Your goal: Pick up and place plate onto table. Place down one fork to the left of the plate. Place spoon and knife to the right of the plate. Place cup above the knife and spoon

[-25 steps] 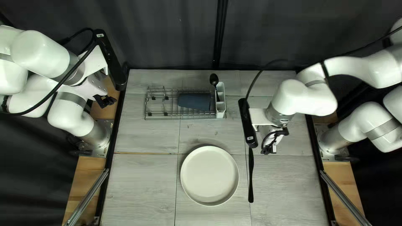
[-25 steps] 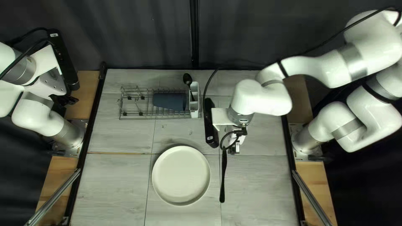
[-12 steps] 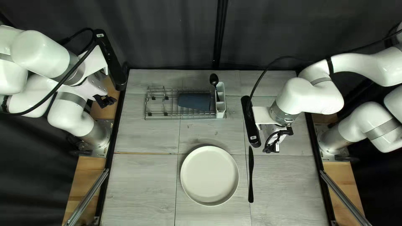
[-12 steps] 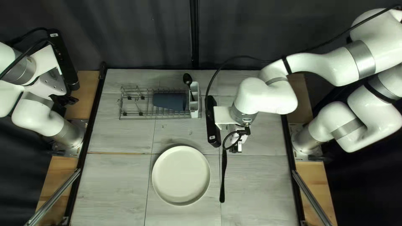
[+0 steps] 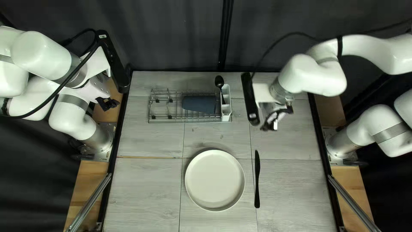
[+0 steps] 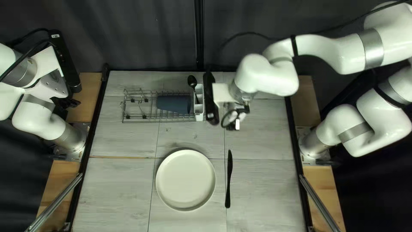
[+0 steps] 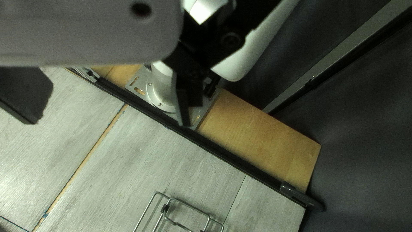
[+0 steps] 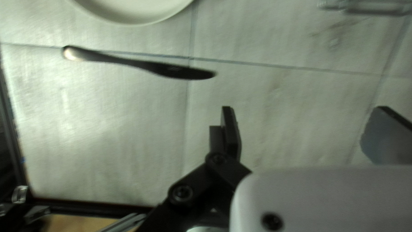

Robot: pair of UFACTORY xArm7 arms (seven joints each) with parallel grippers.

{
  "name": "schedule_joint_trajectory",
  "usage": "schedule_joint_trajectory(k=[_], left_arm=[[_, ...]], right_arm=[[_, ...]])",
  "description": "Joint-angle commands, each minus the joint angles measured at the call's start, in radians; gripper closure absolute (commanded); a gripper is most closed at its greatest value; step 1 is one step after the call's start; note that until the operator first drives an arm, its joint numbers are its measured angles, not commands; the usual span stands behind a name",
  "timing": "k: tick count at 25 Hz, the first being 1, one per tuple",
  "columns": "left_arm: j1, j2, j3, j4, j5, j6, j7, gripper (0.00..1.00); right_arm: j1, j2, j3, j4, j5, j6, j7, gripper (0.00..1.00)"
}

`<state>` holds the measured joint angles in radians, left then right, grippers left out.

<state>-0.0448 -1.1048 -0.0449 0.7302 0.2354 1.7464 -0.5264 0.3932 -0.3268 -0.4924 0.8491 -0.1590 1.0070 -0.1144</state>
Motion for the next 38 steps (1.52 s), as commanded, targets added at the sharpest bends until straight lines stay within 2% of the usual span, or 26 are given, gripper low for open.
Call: schedule_joint_trajectory(k=[1,4,9,14,18,27,29,32,36,38], left_arm=[[0.000,0.000,0.000,0.000,0.000,0.000,0.000,0.00],[0.000,0.000,0.000,0.000,0.000,0.000,0.000,0.00],[0.000,0.000,0.000,0.000,0.000,0.000,0.000,0.00],[0.000,0.000,0.000,0.000,0.000,0.000,0.000,0.00],[0.000,0.000,0.000,0.000,0.000,0.000,0.000,0.00],[0.000,0.000,0.000,0.000,0.000,0.000,0.000,0.00],[0.000,0.000,0.000,0.000,0.000,0.000,0.000,0.00],[0.000,0.000,0.000,0.000,0.000,0.000,0.000,0.00],[0.000,0.000,0.000,0.000,0.000,0.000,0.000,0.00],[0.000,0.000,0.000,0.000,0.000,0.000,0.000,0.00]], right_arm=[[-0.001,0.011,-0.008,0.012,0.000,0.001,-0.011,0.00],[-0.001,0.007,0.001,0.006,-0.017,-0.001,-0.009,0.00],[0.006,0.088,-0.028,0.033,-0.007,-0.056,-0.071,0.00],[-0.003,0.196,-0.086,0.111,0.051,-0.103,-0.209,0.00],[-0.044,0.306,-0.152,0.232,0.171,-0.079,-0.401,0.00],[-0.043,0.304,-0.151,0.230,0.156,-0.084,-0.405,0.00],[-0.066,0.352,-0.172,0.264,0.217,-0.078,-0.478,0.00],[-0.138,0.470,-0.188,0.380,0.328,-0.028,-0.609,0.00],[-0.277,0.634,-0.163,0.527,0.474,0.028,-0.762,0.00],[-0.322,0.697,-0.146,0.586,0.518,0.048,-0.797,0.00]])
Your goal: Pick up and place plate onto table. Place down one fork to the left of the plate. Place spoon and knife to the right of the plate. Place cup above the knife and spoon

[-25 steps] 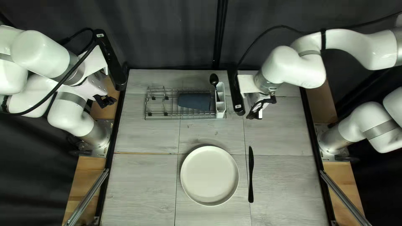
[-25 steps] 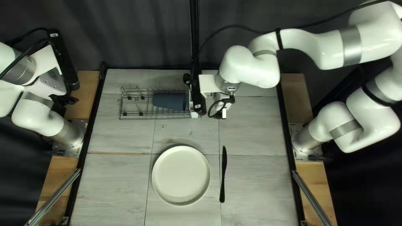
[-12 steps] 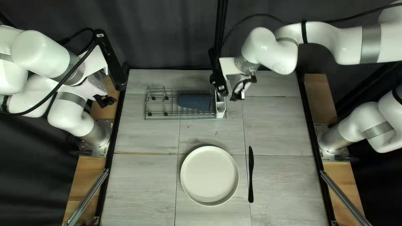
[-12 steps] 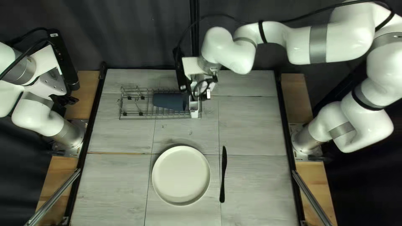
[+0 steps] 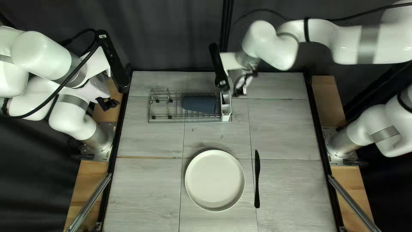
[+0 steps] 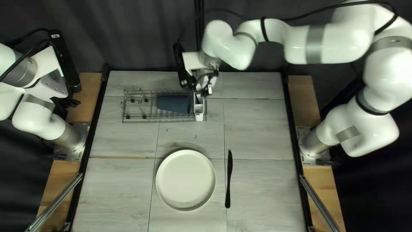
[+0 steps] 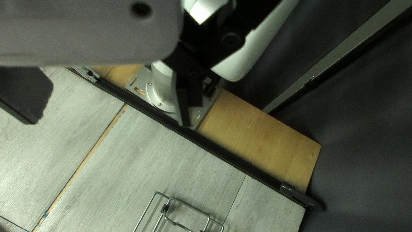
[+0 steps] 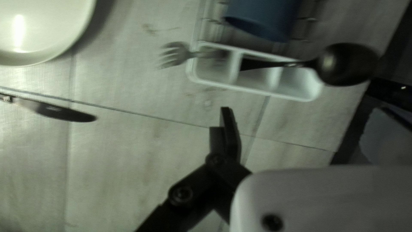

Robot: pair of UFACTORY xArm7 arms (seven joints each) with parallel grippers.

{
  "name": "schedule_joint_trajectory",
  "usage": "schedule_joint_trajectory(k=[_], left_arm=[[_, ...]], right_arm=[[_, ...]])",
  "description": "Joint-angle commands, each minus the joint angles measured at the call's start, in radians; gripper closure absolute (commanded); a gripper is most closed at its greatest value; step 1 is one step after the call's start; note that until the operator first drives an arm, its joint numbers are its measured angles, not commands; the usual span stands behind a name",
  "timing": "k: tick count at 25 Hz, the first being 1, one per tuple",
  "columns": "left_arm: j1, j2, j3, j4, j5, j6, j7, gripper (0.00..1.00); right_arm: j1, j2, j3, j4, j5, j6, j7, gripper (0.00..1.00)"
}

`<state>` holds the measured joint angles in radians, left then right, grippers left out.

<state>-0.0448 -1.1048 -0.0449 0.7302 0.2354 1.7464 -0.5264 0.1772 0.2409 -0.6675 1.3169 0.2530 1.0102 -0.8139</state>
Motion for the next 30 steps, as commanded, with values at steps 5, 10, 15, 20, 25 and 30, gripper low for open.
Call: schedule_joint_trajectory(k=[5,10,15,20,25,30], left_arm=[[0.000,0.000,0.000,0.000,0.000,0.000,0.000,0.00],[0.000,0.000,0.000,0.000,0.000,0.000,0.000,0.00],[0.000,0.000,0.000,0.000,0.000,0.000,0.000,0.00],[0.000,0.000,0.000,0.000,0.000,0.000,0.000,0.00],[0.000,0.000,0.000,0.000,0.000,0.000,0.000,0.00],[0.000,0.000,0.000,0.000,0.000,0.000,0.000,0.00]], right_arm=[[-0.176,0.235,0.055,0.223,0.159,0.094,-0.137,0.00],[-0.155,0.246,0.069,0.226,0.161,0.107,-0.112,0.00],[-0.177,0.286,0.081,0.242,0.177,0.116,-0.127,1.00],[-0.178,0.284,0.087,0.231,0.189,0.114,-0.132,1.00],[-0.144,0.237,0.070,0.211,0.150,0.129,-0.099,1.00],[-0.092,0.136,0.039,0.200,0.064,0.178,-0.029,1.00]])
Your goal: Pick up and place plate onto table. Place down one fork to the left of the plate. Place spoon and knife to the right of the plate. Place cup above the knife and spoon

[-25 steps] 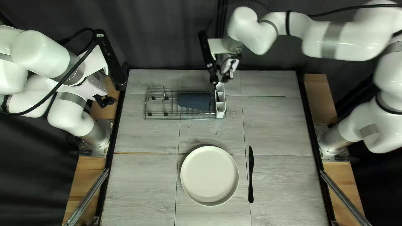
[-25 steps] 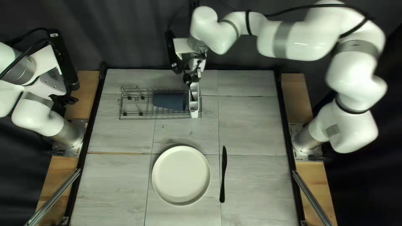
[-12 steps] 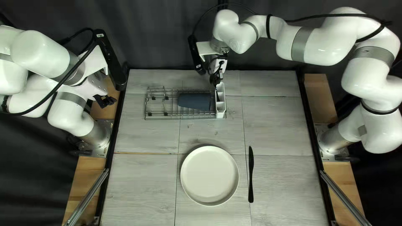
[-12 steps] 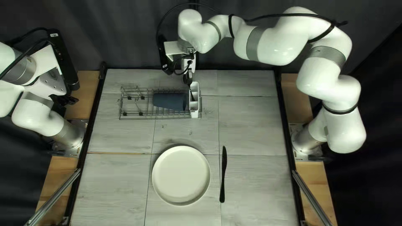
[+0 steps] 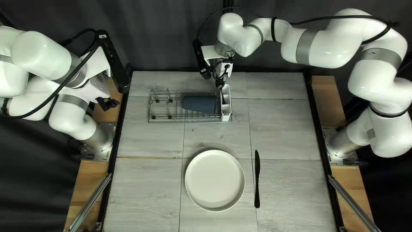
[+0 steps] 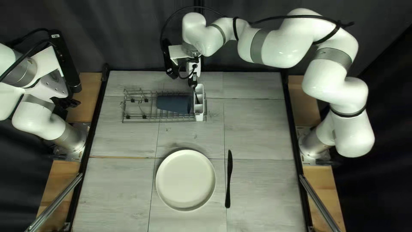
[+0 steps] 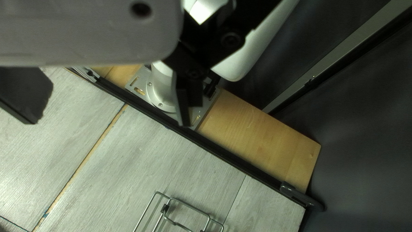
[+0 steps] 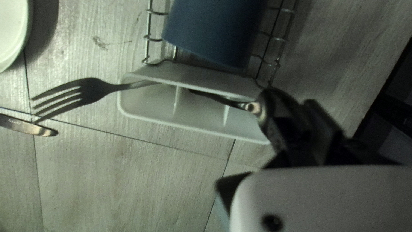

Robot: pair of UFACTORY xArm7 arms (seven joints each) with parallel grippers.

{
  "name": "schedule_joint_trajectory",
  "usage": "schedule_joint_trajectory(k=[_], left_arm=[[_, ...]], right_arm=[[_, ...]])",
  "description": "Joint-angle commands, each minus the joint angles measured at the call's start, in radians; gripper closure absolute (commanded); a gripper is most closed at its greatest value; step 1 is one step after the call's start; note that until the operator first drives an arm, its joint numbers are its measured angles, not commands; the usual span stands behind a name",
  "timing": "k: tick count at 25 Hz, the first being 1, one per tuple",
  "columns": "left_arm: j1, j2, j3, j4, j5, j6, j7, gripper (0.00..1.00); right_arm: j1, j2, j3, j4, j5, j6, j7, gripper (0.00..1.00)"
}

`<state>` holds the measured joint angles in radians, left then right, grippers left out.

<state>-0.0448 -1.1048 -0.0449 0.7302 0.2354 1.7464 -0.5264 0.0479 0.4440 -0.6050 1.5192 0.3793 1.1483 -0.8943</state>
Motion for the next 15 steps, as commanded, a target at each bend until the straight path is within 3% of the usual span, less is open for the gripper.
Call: schedule_joint_trajectory(k=[1,5,10,15], left_arm=[[0.000,0.000,0.000,0.000,0.000,0.000,0.000,0.00],[0.000,0.000,0.000,0.000,0.000,0.000,0.000,0.00],[0.000,0.000,0.000,0.000,0.000,0.000,0.000,0.00],[0.000,0.000,0.000,0.000,0.000,0.000,0.000,0.00]], right_arm=[[0.043,-0.079,-0.028,0.002,-0.077,0.051,0.064,1.00],[0.068,-0.148,-0.058,0.073,-0.173,0.158,0.144,1.00],[0.054,-0.205,-0.094,0.143,-0.231,0.298,0.197,1.00],[0.066,-0.325,-0.106,0.081,-0.252,0.397,0.241,1.00]])
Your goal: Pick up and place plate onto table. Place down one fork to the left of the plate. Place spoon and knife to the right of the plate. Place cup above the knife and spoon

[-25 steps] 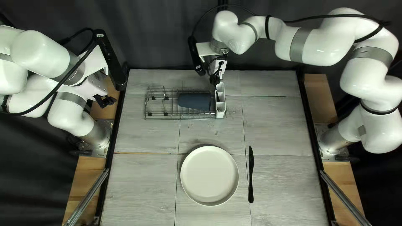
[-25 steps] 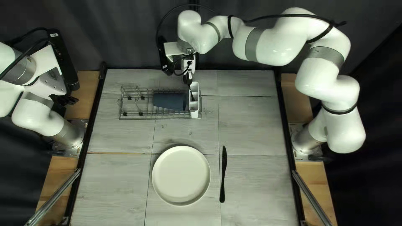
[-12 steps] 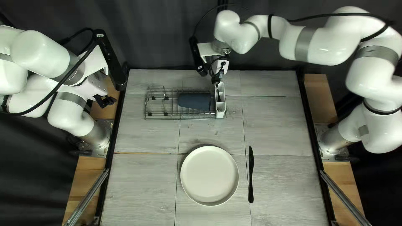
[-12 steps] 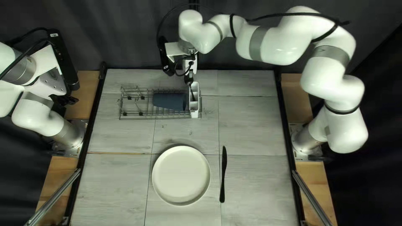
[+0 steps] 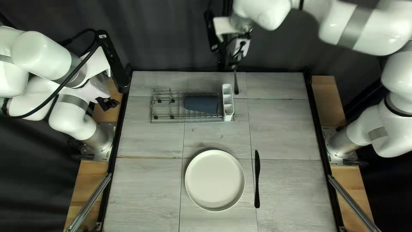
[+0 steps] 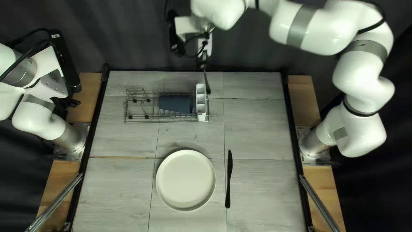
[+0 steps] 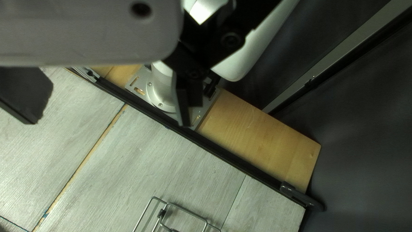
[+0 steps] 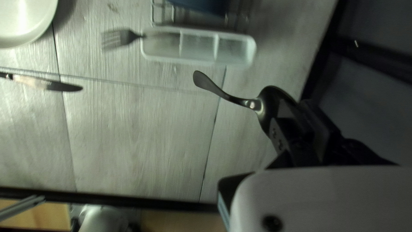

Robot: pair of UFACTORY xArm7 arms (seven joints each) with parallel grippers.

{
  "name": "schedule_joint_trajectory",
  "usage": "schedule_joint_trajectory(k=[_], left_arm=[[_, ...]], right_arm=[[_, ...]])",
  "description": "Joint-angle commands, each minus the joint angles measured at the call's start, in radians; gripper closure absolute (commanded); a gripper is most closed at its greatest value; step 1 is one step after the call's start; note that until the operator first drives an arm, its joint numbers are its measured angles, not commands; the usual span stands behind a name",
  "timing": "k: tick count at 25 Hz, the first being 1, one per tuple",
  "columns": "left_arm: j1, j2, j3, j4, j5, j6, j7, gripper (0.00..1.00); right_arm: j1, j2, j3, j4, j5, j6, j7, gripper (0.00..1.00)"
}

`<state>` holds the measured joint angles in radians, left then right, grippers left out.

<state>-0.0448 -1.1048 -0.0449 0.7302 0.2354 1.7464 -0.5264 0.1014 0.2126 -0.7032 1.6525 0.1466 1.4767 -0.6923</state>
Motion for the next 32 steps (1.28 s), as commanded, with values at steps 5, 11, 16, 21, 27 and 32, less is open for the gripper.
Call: schedule_joint_trajectory(k=[5,11,16,21,27,32], left_arm=[[0.000,0.000,0.000,0.000,0.000,0.000,0.000,0.00],[0.000,0.000,0.000,0.000,0.000,0.000,0.000,0.00],[0.000,0.000,0.000,0.000,0.000,0.000,0.000,0.00],[0.000,0.000,0.000,0.000,0.000,0.000,0.000,0.00],[0.000,0.000,0.000,0.000,0.000,0.000,0.000,0.00],[0.000,0.000,0.000,0.000,0.000,0.000,0.000,0.00]], right_arm=[[0.087,-0.247,0.058,-0.207,-0.069,0.108,0.146,1.00],[0.087,-0.247,0.058,-0.207,-0.069,0.108,0.146,1.00],[0.087,-0.247,0.058,-0.214,-0.082,0.106,0.131,1.00],[0.078,-0.405,0.078,-0.405,-0.006,0.051,0.272,1.00],[0.046,-0.702,0.215,-0.806,0.031,-0.168,0.506,1.00],[0.084,-0.698,0.246,-0.898,0.079,-0.254,0.516,1.00]])
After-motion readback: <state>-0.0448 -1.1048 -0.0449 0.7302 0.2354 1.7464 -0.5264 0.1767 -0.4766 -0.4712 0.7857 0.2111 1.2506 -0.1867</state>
